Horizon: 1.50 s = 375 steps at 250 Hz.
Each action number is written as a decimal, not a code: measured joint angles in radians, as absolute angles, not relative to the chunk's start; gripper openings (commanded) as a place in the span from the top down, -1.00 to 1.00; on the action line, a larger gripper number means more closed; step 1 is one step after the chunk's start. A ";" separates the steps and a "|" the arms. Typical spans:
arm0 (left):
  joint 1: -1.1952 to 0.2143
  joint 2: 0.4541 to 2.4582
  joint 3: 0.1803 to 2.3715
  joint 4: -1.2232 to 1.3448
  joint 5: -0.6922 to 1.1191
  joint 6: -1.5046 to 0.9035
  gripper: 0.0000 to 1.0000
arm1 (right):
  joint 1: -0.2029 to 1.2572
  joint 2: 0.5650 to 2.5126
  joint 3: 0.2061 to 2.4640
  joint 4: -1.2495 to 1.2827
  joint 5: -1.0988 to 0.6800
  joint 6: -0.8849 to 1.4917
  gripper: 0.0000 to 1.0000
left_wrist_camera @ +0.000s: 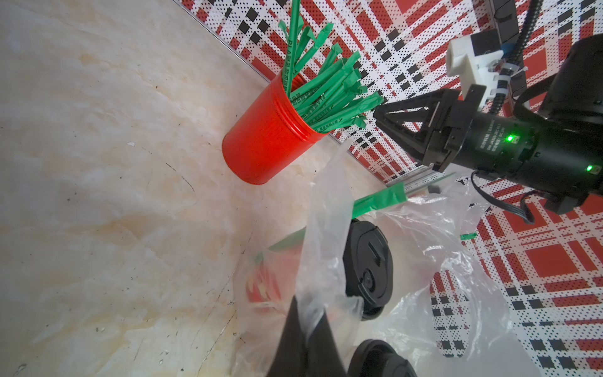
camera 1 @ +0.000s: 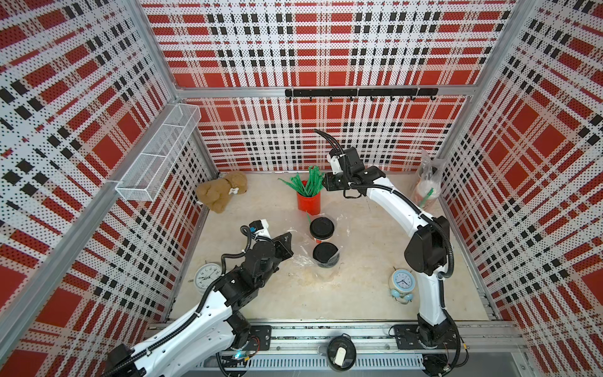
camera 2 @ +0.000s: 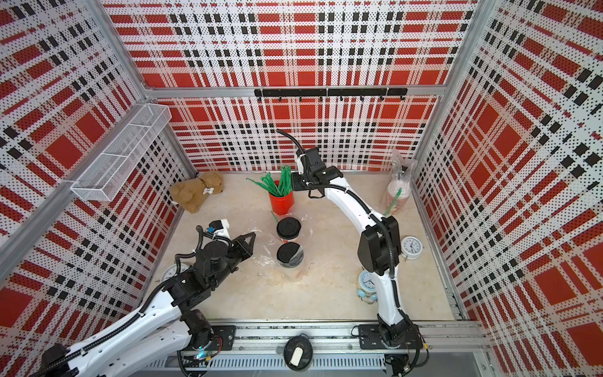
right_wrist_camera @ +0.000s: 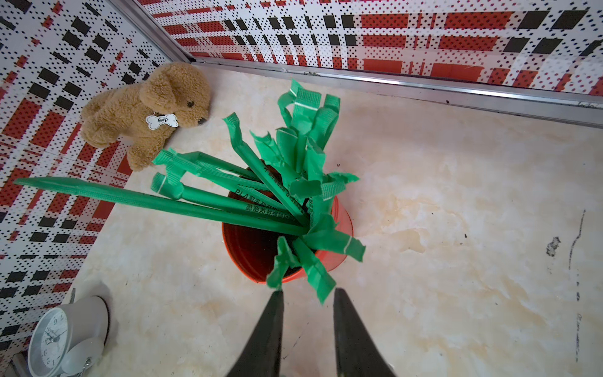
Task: Pack milk tea into plastic carrier bags
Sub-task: Pick up the straw from the container.
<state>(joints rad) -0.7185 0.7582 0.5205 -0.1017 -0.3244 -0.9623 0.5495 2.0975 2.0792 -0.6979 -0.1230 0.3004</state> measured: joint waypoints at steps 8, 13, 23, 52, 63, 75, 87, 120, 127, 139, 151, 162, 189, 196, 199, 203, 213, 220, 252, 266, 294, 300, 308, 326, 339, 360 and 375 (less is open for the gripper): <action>-0.719 0.758 0.521 -0.102 -0.324 -0.962 1.00 | 0.550 2.098 2.079 -0.698 -0.123 0.301 0.42; -0.719 0.758 0.521 -0.102 -0.324 -0.962 1.00 | 0.550 2.098 2.079 -0.698 -0.123 0.302 0.42; -0.719 0.758 0.521 -0.102 -0.323 -0.962 1.00 | 0.550 2.098 2.079 -0.698 -0.123 0.303 0.42; -0.719 0.758 0.521 -0.102 -0.322 -0.962 1.00 | 0.550 2.098 2.079 -0.699 -0.123 0.304 0.42; -0.719 0.758 0.521 -0.102 -0.322 -0.962 1.00 | 0.550 2.098 2.079 -0.699 -0.122 0.304 0.43; -0.719 0.758 0.521 -0.102 -0.322 -0.962 1.00 | 0.550 2.098 2.079 -0.699 -0.121 0.304 0.43; -0.719 0.758 0.521 -0.102 -0.322 -0.963 1.00 | 0.550 2.098 2.079 -0.700 -0.120 0.304 0.44; -0.719 0.758 0.521 -0.102 -0.322 -0.962 1.00 | 0.550 2.101 2.082 -0.706 -0.120 0.305 0.44; -0.719 0.758 0.521 -0.102 -0.322 -0.962 1.00 | 0.550 2.102 2.084 -0.707 -0.120 0.305 0.44; -0.719 0.758 0.521 -0.102 -0.322 -0.962 1.00 | 0.550 2.107 2.087 -0.707 -0.120 0.305 0.44; -0.719 0.758 0.521 -0.102 -0.322 -0.962 1.00 | 0.550 2.114 2.095 -0.708 -0.121 0.306 0.45; -0.719 0.757 0.521 -0.102 -0.322 -0.962 1.00 | 0.550 2.121 2.101 -0.707 -0.121 0.307 0.45; -0.718 0.757 0.521 -0.102 -0.322 -0.962 1.00 | 0.550 2.139 2.115 -0.713 -0.121 0.308 0.45; -0.718 0.757 0.521 -0.102 -0.322 -0.962 1.00 | 0.550 2.144 2.119 -0.714 -0.122 0.308 0.45; -0.718 0.757 0.521 -0.102 -0.322 -0.962 1.00 | 0.550 2.146 2.120 -0.714 -0.122 0.308 0.45; -0.718 0.757 0.521 -0.102 -0.322 -0.962 1.00 | 0.550 2.148 2.121 -0.714 -0.121 0.308 0.46; -0.718 0.757 0.521 -0.102 -0.322 -0.962 1.00 | 0.550 2.153 2.124 -0.716 -0.122 0.308 0.46; -0.718 0.757 0.521 -0.102 -0.322 -0.962 1.00 | 0.550 2.156 2.127 -0.718 -0.122 0.308 0.46; -0.713 0.757 0.521 -0.103 -0.322 -0.962 1.00 | 0.550 2.157 2.130 -0.721 -0.119 0.308 0.47; -0.712 0.757 0.521 -0.104 -0.322 -0.962 1.00 | 0.550 2.157 2.130 -0.721 -0.118 0.308 0.47; -0.712 0.753 0.521 -0.106 -0.322 -0.963 1.00 | 0.550 2.162 2.133 -0.722 -0.118 0.308 0.47; -0.712 0.752 0.521 -0.106 -0.322 -0.962 1.00 | 0.550 2.165 2.136 -0.722 -0.119 0.308 0.47; -0.712 0.750 0.521 -0.106 -0.322 -0.962 1.00 | 0.550 2.170 2.141 -0.723 -0.119 0.308 0.47; -0.712 0.746 0.521 -0.108 -0.322 -0.962 1.00 | 0.550 2.185 2.158 -0.725 -0.120 0.309 0.47; -0.712 0.743 0.521 -0.110 -0.322 -0.962 1.00 | 0.550 2.193 2.163 -0.725 -0.120 0.309 0.47; -0.712 0.739 0.520 -0.117 -0.323 -0.963 1.00 | 0.550 2.199 2.164 -0.727 -0.119 0.309 0.50; -0.712 0.737 0.520 -0.121 -0.323 -0.963 1.00 | 0.550 2.203 2.164 -0.728 -0.119 0.311 0.58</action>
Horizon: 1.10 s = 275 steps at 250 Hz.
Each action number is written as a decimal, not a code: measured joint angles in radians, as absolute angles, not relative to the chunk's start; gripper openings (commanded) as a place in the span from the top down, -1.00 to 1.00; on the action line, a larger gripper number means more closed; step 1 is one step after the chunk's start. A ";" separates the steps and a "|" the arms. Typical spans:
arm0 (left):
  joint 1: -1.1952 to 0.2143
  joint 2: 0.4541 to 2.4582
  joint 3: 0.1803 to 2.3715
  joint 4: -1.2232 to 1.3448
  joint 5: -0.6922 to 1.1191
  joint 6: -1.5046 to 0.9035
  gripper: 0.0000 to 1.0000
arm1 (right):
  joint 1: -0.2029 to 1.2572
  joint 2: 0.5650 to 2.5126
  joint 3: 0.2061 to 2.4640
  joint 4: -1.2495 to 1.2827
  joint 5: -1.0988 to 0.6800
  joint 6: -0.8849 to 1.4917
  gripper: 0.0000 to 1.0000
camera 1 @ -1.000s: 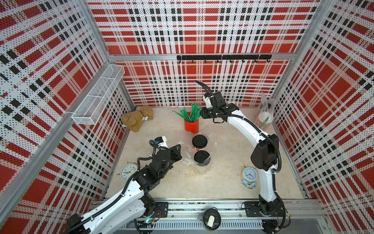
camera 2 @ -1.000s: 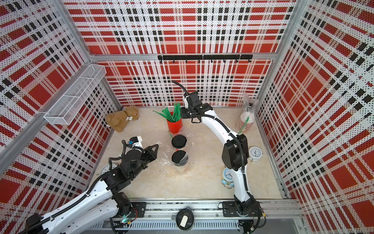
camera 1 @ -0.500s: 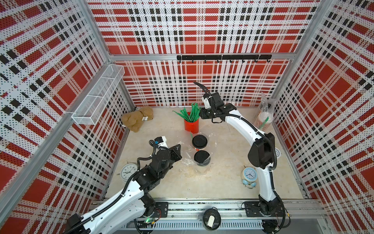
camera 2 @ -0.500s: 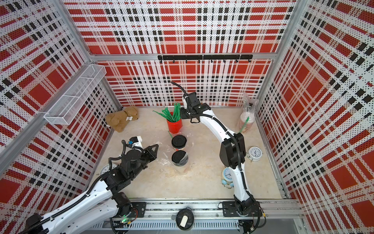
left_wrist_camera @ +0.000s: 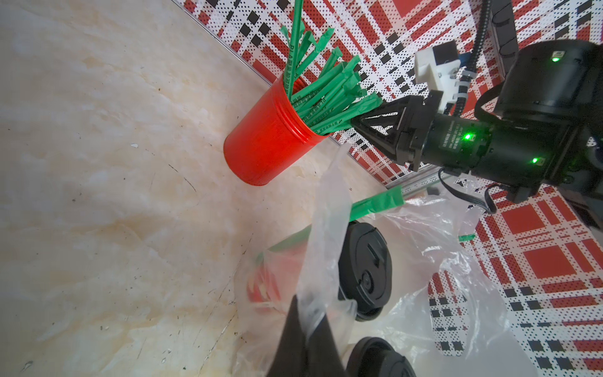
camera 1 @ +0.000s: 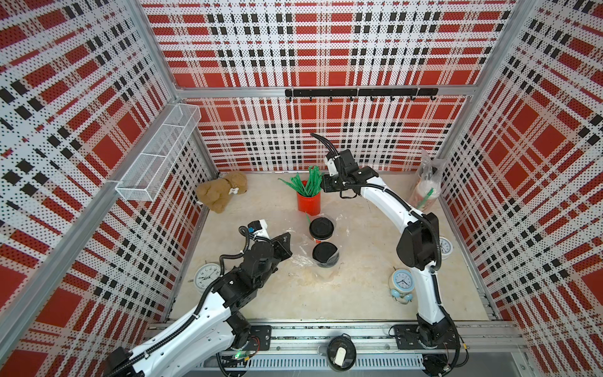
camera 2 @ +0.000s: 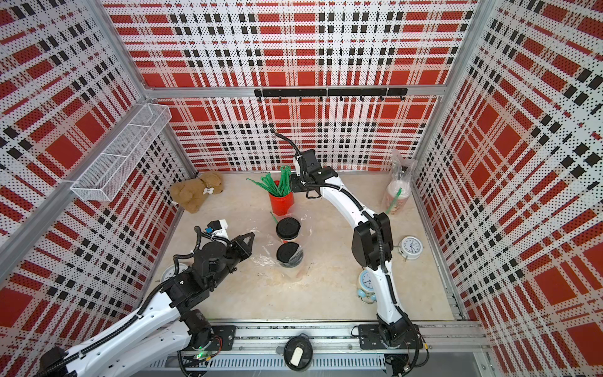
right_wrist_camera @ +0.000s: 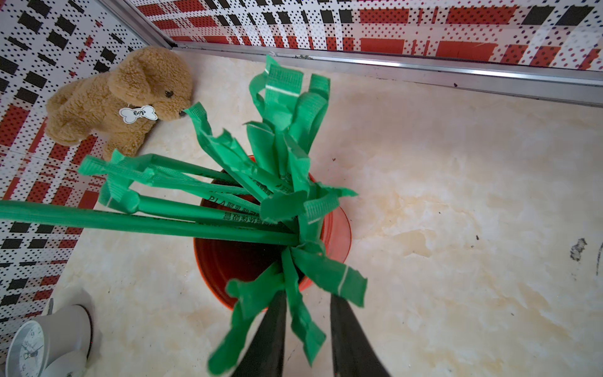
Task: Pack milk tea into plastic carrier bags
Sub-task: Pick up the straw from the container.
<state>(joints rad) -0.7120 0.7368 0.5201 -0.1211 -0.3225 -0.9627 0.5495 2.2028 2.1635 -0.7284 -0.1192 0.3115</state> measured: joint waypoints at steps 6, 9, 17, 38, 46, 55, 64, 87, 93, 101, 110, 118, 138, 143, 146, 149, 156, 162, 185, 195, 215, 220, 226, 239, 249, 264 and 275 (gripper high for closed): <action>-0.712 0.737 0.520 -0.122 -0.323 -0.963 1.00 | 0.550 2.204 2.164 -0.729 -0.119 0.313 0.60; -0.712 0.737 0.520 -0.122 -0.323 -0.963 1.00 | 0.550 2.204 2.164 -0.728 -0.120 0.313 0.61; -0.712 0.737 0.520 -0.122 -0.323 -0.963 1.00 | 0.550 2.205 2.164 -0.729 -0.119 0.315 0.64; -0.712 0.736 0.519 -0.123 -0.323 -0.963 1.00 | 0.550 2.206 2.164 -0.729 -0.119 0.316 0.76; -0.712 0.735 0.518 -0.125 -0.323 -0.963 1.00 | 0.550 2.206 2.164 -0.729 -0.119 0.316 0.80; -0.712 0.734 0.517 -0.125 -0.323 -0.963 1.00 | 0.550 2.206 2.164 -0.728 -0.119 0.318 0.86; -0.712 0.733 0.516 -0.126 -0.323 -0.963 1.00 | 0.550 2.206 2.164 -0.728 -0.119 0.321 0.89; -0.712 0.733 0.516 -0.127 -0.323 -0.963 1.00 | 0.550 2.206 2.164 -0.728 -0.119 0.323 0.93; -0.712 0.733 0.516 -0.128 -0.323 -0.964 1.00 | 0.550 2.206 2.164 -0.728 -0.119 0.322 0.95; -0.712 0.733 0.516 -0.128 -0.323 -0.964 1.00 | 0.550 2.204 2.164 -0.728 -0.119 0.322 0.96; -0.712 0.733 0.516 -0.128 -0.323 -0.964 1.00 | 0.550 2.201 2.162 -0.728 -0.118 0.323 0.99; -0.712 0.733 0.516 -0.128 -0.323 -0.964 1.00 | 0.550 2.195 2.157 -0.726 -0.118 0.323 1.00; -0.712 0.732 0.516 -0.128 -0.323 -0.964 1.00 | 0.550 2.170 2.136 -0.723 -0.115 0.322 1.00; -0.712 0.731 0.516 -0.128 -0.323 -0.964 1.00 | 0.550 2.162 2.130 -0.722 -0.113 0.322 1.00; -0.712 0.731 0.516 -0.128 -0.322 -0.965 1.00 | 0.550 2.158 2.127 -0.722 -0.113 0.321 1.00; -0.712 0.731 0.516 -0.128 -0.322 -0.965 1.00 | 0.550 2.151 2.123 -0.722 -0.112 0.321 1.00; -0.712 0.731 0.516 -0.128 -0.322 -0.965 1.00 | 0.550 2.138 2.115 -0.721 -0.111 0.321 1.00; -0.712 0.731 0.516 -0.128 -0.322 -0.965 1.00 | 0.550 2.127 2.110 -0.721 -0.108 0.319 1.00; -0.712 0.731 0.515 -0.128 -0.322 -0.965 1.00 | 0.550 2.078 2.091 -0.719 -0.102 0.314 1.00; -0.712 0.731 0.515 -0.127 -0.321 -0.965 1.00 | 0.550 2.056 2.086 -0.719 -0.101 0.309 1.00; -0.712 0.731 0.515 -0.127 -0.321 -0.965 1.00 | 0.551 2.014 2.081 -0.719 -0.096 0.302 1.00; -0.712 0.731 0.515 -0.127 -0.321 -0.965 1.00 | 0.551 2.005 2.081 -0.719 -0.096 0.300 1.00; -0.712 0.731 0.515 -0.127 -0.321 -0.965 1.00 | 0.551 1.993 2.080 -0.720 -0.094 0.299 1.00; -0.712 0.731 0.515 -0.127 -0.320 -0.965 1.00 | 0.552 1.971 2.078 -0.722 -0.091 0.294 1.00; -0.712 0.731 0.515 -0.127 -0.319 -0.965 1.00 | 0.553 1.955 2.078 -0.722 -0.088 0.289 1.00; -0.712 0.731 0.515 -0.126 -0.318 -0.965 1.00 | 0.555 1.934 2.078 -0.725 -0.085 0.280 1.00; -0.712 0.731 0.515 -0.126 -0.318 -0.964 1.00 | 0.556 1.920 2.078 -0.733 -0.082 0.276 1.00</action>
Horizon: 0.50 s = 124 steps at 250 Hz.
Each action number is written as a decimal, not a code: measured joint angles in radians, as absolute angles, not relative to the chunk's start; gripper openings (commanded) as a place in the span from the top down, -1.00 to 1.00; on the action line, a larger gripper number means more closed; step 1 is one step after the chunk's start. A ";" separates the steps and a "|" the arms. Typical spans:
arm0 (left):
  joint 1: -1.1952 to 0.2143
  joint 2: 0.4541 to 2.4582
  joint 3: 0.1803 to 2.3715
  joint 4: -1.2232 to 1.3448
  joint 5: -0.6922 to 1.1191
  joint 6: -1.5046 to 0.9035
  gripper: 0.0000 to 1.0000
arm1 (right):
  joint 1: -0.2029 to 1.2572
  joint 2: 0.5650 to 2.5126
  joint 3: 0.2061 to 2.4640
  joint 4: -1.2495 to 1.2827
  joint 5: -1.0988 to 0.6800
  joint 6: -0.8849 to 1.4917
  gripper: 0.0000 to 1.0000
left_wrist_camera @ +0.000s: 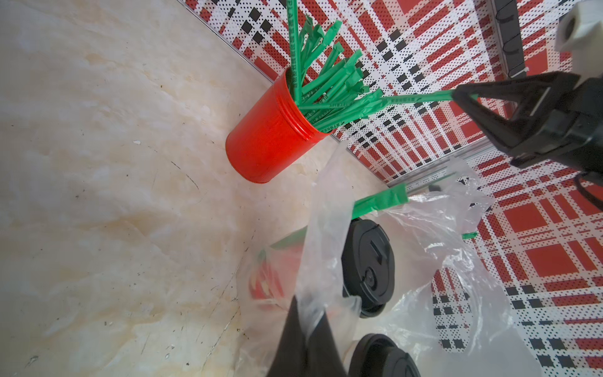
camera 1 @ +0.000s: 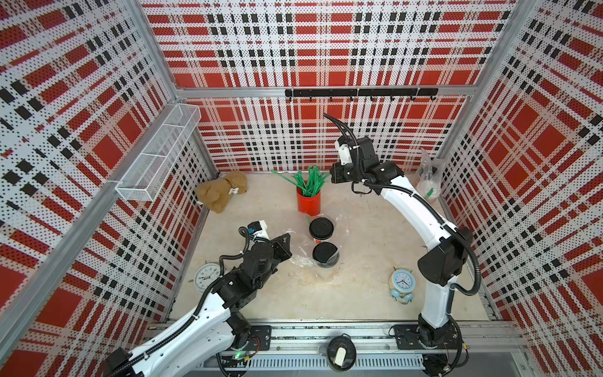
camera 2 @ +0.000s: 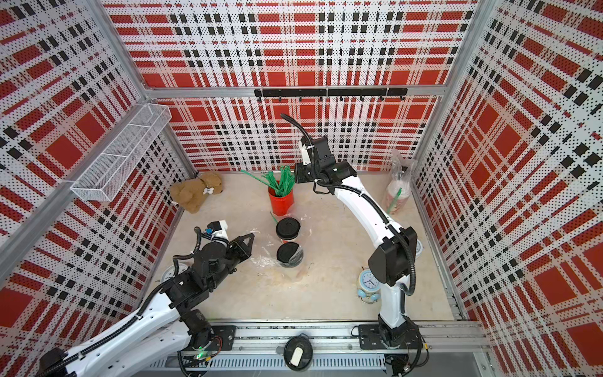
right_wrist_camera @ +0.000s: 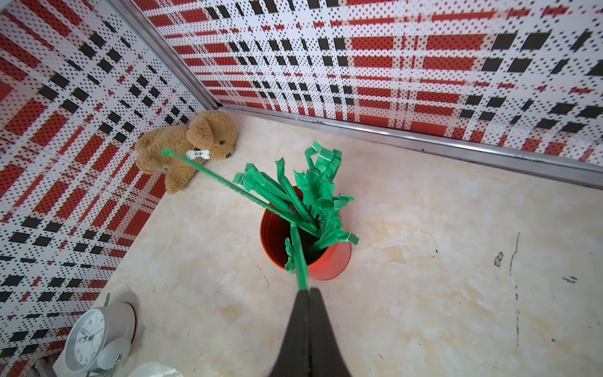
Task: Pack milk tea into plastic carrier bags
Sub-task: Pick up the straw from the container.
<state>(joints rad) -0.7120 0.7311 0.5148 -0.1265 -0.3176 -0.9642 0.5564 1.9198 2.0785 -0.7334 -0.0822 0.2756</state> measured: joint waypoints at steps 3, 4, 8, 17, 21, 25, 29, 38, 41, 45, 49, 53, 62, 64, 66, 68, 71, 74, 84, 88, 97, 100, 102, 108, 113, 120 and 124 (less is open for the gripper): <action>-0.712 0.731 0.515 -0.126 -0.318 -0.964 1.00 | 0.557 1.916 2.078 -0.736 -0.080 0.273 1.00; -0.712 0.731 0.515 -0.126 -0.318 -0.964 1.00 | 0.557 1.915 2.078 -0.736 -0.080 0.272 1.00; -0.712 0.731 0.515 -0.126 -0.318 -0.964 1.00 | 0.558 1.910 2.078 -0.741 -0.080 0.271 1.00; -0.712 0.731 0.515 -0.126 -0.318 -0.963 1.00 | 0.560 1.897 2.078 -0.754 -0.075 0.261 1.00; -0.712 0.731 0.515 -0.125 -0.318 -0.962 1.00 | 0.561 1.890 2.078 -0.760 -0.073 0.257 1.00; -0.712 0.732 0.515 -0.125 -0.318 -0.962 1.00 | 0.562 1.886 2.078 -0.766 -0.072 0.254 1.00; -0.712 0.733 0.515 -0.125 -0.318 -0.960 1.00 | 0.562 1.879 2.078 -0.774 -0.068 0.250 1.00; -0.712 0.734 0.515 -0.123 -0.318 -0.959 1.00 | 0.566 1.864 2.078 -0.791 -0.062 0.240 1.00; -0.712 0.734 0.515 -0.123 -0.317 -0.958 1.00 | 0.567 1.859 2.078 -0.796 -0.060 0.237 1.00; -0.712 0.735 0.515 -0.122 -0.317 -0.957 1.00 | 0.568 1.851 2.078 -0.804 -0.056 0.231 1.00; -0.712 0.735 0.515 -0.122 -0.318 -0.956 1.00 | 0.570 1.844 2.078 -0.815 -0.054 0.227 1.00; -0.712 0.736 0.515 -0.122 -0.317 -0.955 1.00 | 0.570 1.835 2.078 -0.824 -0.048 0.223 1.00; -0.712 0.736 0.515 -0.121 -0.317 -0.953 1.00 | 0.574 1.814 2.078 -0.848 -0.040 0.212 1.00; -0.712 0.737 0.515 -0.121 -0.317 -0.952 1.00 | 0.575 1.810 2.078 -0.853 -0.040 0.210 1.00; -0.712 0.737 0.515 -0.121 -0.317 -0.952 1.00 | 0.576 1.803 2.078 -0.859 -0.037 0.207 1.00; -0.712 0.737 0.515 -0.121 -0.317 -0.951 1.00 | 0.577 1.799 2.078 -0.864 -0.035 0.205 1.00; -0.712 0.738 0.516 -0.121 -0.317 -0.949 1.00 | 0.578 1.792 2.078 -0.870 -0.035 0.201 1.00; -0.712 0.738 0.516 -0.121 -0.317 -0.949 1.00 | 0.579 1.783 2.078 -0.879 -0.032 0.198 1.00; -0.712 0.739 0.517 -0.121 -0.317 -0.944 1.00 | 0.583 1.752 2.078 -0.904 -0.028 0.187 1.00; -0.712 0.740 0.518 -0.121 -0.317 -0.942 1.00 | 0.585 1.740 2.078 -0.913 -0.024 0.183 1.00; -0.712 0.740 0.519 -0.120 -0.316 -0.938 1.00 | 0.590 1.711 2.078 -0.934 -0.019 0.174 1.00; -0.713 0.740 0.521 -0.120 -0.316 -0.937 1.00 | 0.591 1.702 2.078 -0.940 -0.019 0.173 1.00; -0.713 0.740 0.521 -0.121 -0.316 -0.937 1.00 | 0.591 1.695 2.078 -0.944 -0.018 0.170 1.00; -0.713 0.740 0.523 -0.121 -0.316 -0.936 1.00 | 0.595 1.673 2.078 -0.957 -0.015 0.166 1.00; -0.713 0.741 0.525 -0.121 -0.315 -0.934 1.00 | 0.596 1.657 2.077 -0.964 -0.014 0.163 1.00; -0.714 0.741 0.529 -0.120 -0.314 -0.933 1.00 | 0.601 1.630 2.075 -0.976 -0.009 0.159 1.00; -0.714 0.741 0.529 -0.120 -0.314 -0.933 1.00 | 0.602 1.618 2.071 -0.978 -0.008 0.156 1.00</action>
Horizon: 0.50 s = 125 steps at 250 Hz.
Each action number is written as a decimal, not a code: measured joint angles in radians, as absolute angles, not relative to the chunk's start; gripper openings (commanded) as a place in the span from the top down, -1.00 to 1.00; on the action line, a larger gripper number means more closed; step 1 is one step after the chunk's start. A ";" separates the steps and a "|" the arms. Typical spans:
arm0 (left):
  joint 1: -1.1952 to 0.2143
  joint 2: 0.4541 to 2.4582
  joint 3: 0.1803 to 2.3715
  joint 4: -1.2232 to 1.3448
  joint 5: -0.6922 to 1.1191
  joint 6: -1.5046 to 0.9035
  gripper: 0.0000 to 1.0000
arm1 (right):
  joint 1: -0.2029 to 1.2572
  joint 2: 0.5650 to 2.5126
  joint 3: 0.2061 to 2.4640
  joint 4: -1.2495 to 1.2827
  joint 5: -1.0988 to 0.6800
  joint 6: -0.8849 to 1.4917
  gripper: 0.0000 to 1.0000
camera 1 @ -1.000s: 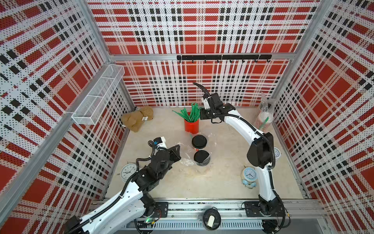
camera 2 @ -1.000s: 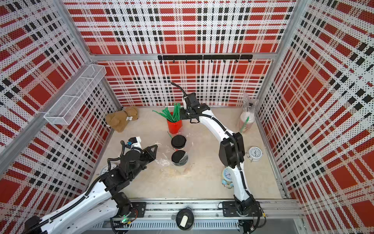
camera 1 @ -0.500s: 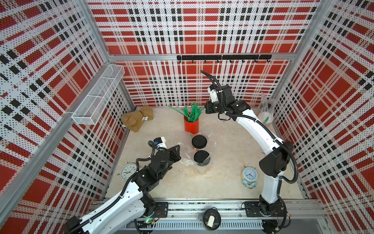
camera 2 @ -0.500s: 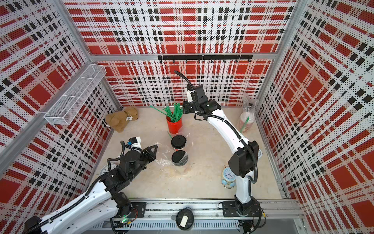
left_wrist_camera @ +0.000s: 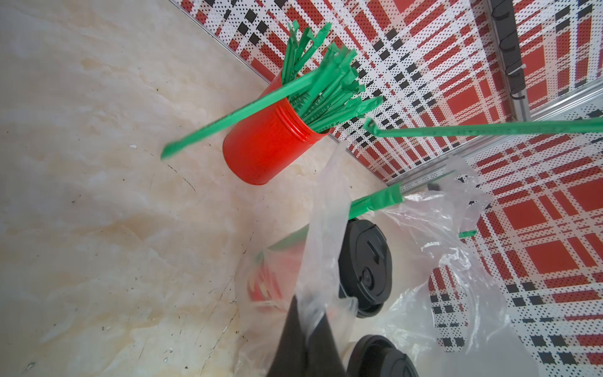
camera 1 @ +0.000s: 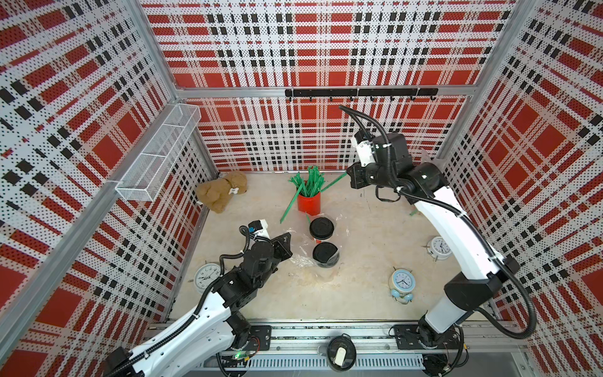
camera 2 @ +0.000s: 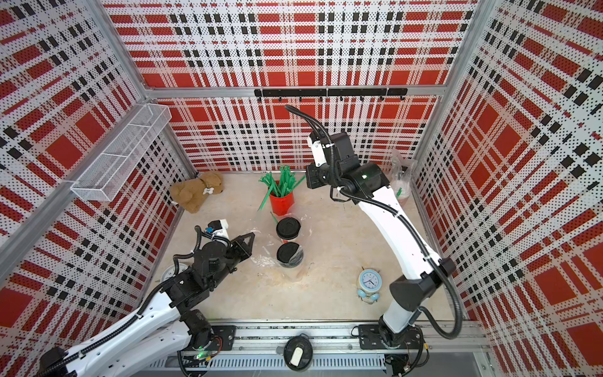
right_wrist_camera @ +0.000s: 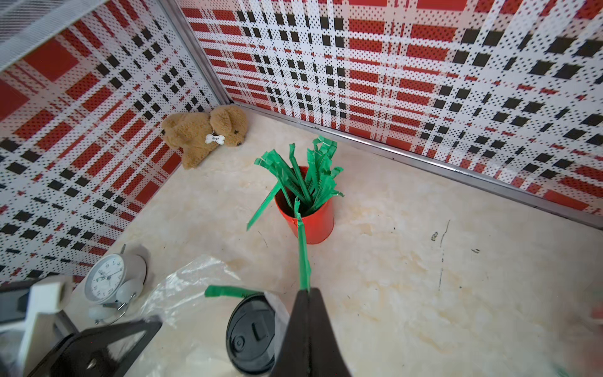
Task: Pack milk tea into plastic carrier bags
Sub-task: Pick up the straw from the container.
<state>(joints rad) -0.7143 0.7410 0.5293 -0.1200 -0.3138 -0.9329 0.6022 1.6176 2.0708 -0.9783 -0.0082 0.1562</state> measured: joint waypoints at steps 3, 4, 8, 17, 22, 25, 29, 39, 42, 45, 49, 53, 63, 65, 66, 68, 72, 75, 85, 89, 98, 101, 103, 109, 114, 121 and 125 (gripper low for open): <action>-0.715 0.741 0.530 -0.120 -0.314 -0.933 1.00 | 0.603 1.603 2.067 -0.982 -0.006 0.154 1.00; -0.715 0.741 0.530 -0.120 -0.314 -0.933 1.00 | 0.604 1.600 2.066 -0.982 -0.006 0.154 1.00; -0.715 0.741 0.531 -0.120 -0.314 -0.933 1.00 | 0.605 1.587 2.061 -0.986 -0.005 0.152 1.00; -0.716 0.742 0.532 -0.120 -0.314 -0.932 1.00 | 0.607 1.553 2.048 -0.995 -0.001 0.149 1.00; -0.718 0.743 0.532 -0.120 -0.314 -0.931 1.00 | 0.608 1.536 2.040 -0.999 0.001 0.148 1.00; -0.719 0.743 0.532 -0.120 -0.314 -0.931 1.00 | 0.608 1.528 2.036 -1.002 0.002 0.148 1.00; -0.720 0.744 0.532 -0.120 -0.314 -0.931 1.00 | 0.609 1.513 2.029 -1.007 0.002 0.148 1.00; -0.722 0.746 0.532 -0.120 -0.314 -0.929 1.00 | 0.611 1.484 2.014 -1.014 0.003 0.148 1.00; -0.723 0.746 0.532 -0.120 -0.314 -0.929 1.00 | 0.612 1.477 2.010 -1.016 0.002 0.148 1.00; -0.725 0.746 0.532 -0.120 -0.314 -0.928 1.00 | 0.612 1.470 2.006 -1.018 0.003 0.148 1.00; -0.726 0.747 0.532 -0.120 -0.314 -0.927 1.00 | 0.612 1.460 2.000 -1.021 0.002 0.148 1.00; -0.728 0.747 0.532 -0.120 -0.314 -0.926 1.00 | 0.614 1.452 1.996 -1.024 0.001 0.148 1.00; -0.733 0.747 0.532 -0.120 -0.315 -0.922 1.00 | 0.619 1.433 1.986 -1.034 0.000 0.148 1.00; -0.733 0.747 0.532 -0.120 -0.315 -0.921 1.00 | 0.621 1.429 1.984 -1.037 0.000 0.148 1.00; -0.734 0.747 0.532 -0.120 -0.315 -0.921 1.00 | 0.622 1.428 1.983 -1.038 0.000 0.148 1.00; -0.735 0.747 0.533 -0.120 -0.315 -0.920 1.00 | 0.623 1.425 1.983 -1.040 -0.001 0.148 1.00; -0.736 0.747 0.533 -0.120 -0.315 -0.918 1.00 | 0.627 1.418 1.981 -1.045 0.001 0.148 1.00; -0.737 0.747 0.534 -0.120 -0.315 -0.917 1.00 | 0.628 1.415 1.981 -1.048 0.001 0.148 1.00; -0.741 0.747 0.537 -0.121 -0.317 -0.914 1.00 | 0.642 1.404 1.981 -1.059 0.001 0.146 1.00; -0.743 0.747 0.540 -0.122 -0.317 -0.912 1.00 | 0.653 1.399 1.982 -1.064 0.002 0.145 1.00; -0.744 0.747 0.545 -0.122 -0.318 -0.910 1.00 | 0.676 1.394 1.987 -1.076 0.001 0.143 1.00; -0.746 0.747 0.546 -0.122 -0.318 -0.910 1.00 | 0.687 1.393 1.991 -1.083 -0.002 0.142 1.00; -0.747 0.747 0.548 -0.121 -0.319 -0.909 1.00 | 0.693 1.393 1.994 -1.087 -0.002 0.141 1.00; -0.748 0.747 0.551 -0.121 -0.320 -0.908 1.00 | 0.712 1.393 2.004 -1.100 -0.004 0.140 1.00; -0.748 0.747 0.553 -0.121 -0.321 -0.907 1.00 | 0.732 1.393 2.014 -1.112 -0.007 0.138 1.00; -0.750 0.747 0.557 -0.121 -0.321 -0.904 1.00 | 0.753 1.393 2.025 -1.125 -0.011 0.137 1.00; -0.751 0.747 0.559 -0.121 -0.322 -0.903 1.00 | 0.770 1.393 2.034 -1.135 -0.014 0.136 1.00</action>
